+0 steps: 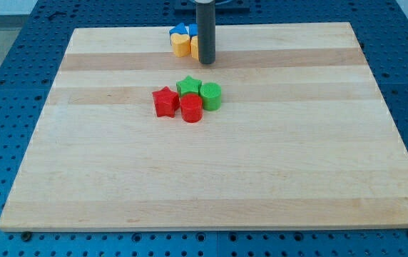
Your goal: Move your arm towards the yellow heart
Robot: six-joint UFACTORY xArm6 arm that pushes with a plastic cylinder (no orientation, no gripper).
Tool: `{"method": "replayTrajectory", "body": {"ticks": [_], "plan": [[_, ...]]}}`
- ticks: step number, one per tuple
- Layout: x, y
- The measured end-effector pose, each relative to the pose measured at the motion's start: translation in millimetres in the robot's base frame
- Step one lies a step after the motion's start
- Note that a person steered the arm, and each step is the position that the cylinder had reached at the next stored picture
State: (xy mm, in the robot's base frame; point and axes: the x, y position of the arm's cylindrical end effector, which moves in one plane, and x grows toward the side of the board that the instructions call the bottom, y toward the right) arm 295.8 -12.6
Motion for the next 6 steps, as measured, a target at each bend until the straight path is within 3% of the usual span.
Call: {"method": "replayTrajectory", "body": {"ticks": [3,6], "plan": [[30.7,-123.0],[-33.6,-142.1]]}}
